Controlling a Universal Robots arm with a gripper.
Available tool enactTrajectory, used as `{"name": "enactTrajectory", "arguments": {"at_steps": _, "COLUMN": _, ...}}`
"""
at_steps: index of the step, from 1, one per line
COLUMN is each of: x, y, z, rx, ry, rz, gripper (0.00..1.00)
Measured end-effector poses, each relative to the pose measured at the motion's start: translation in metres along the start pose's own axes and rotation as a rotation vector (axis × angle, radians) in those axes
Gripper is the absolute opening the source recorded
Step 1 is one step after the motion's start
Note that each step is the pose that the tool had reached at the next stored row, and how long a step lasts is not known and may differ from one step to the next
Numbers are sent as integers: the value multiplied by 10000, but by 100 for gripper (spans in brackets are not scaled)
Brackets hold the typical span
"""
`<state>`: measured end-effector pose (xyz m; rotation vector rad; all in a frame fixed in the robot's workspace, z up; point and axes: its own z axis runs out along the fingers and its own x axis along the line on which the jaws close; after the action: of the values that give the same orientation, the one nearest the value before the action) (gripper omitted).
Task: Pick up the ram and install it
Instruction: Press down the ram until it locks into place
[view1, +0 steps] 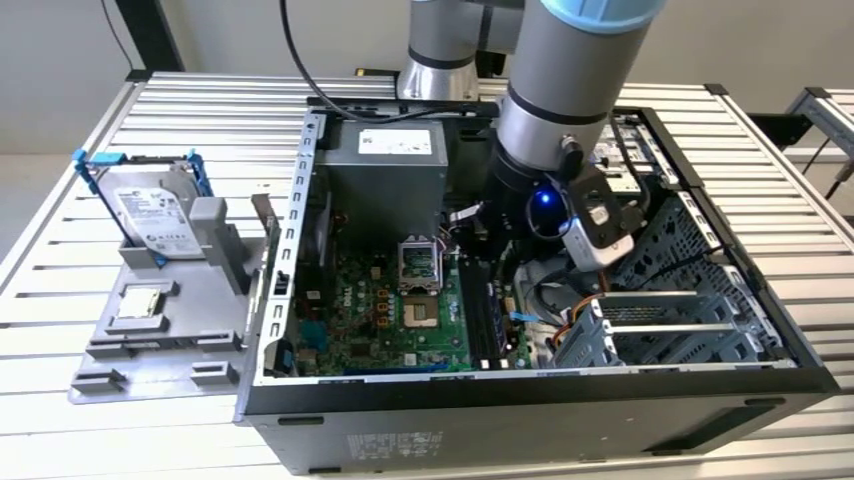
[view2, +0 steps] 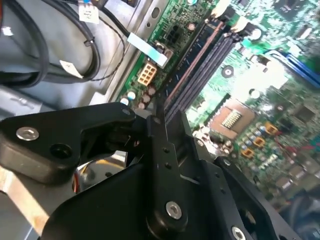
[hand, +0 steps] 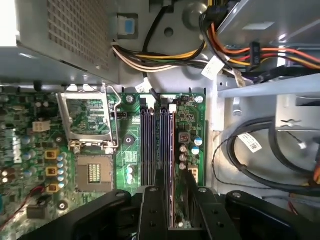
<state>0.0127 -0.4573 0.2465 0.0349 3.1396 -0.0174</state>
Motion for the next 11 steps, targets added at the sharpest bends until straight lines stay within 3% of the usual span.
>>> {"name": "enactTrajectory", "arguments": {"at_steps": 2, "x": -1, "y": -3, "z": -70, "rx": -1, "ry": 0, "rz": -1, "gripper": 100}}
{"name": "enactTrajectory", "arguments": {"at_steps": 6, "x": -1, "y": -5, "z": -72, "rx": -4, "ry": 1, "rz": -1, "gripper": 100}}
{"name": "enactTrajectory", "arguments": {"at_steps": 7, "x": -1, "y": -5, "z": -72, "rx": -5, "ry": 0, "rz": -2, "gripper": 0}}
{"name": "enactTrajectory", "arguments": {"at_steps": 11, "x": -1, "y": -6, "z": -73, "rx": -4, "ry": 1, "rz": -5, "gripper": 0}}
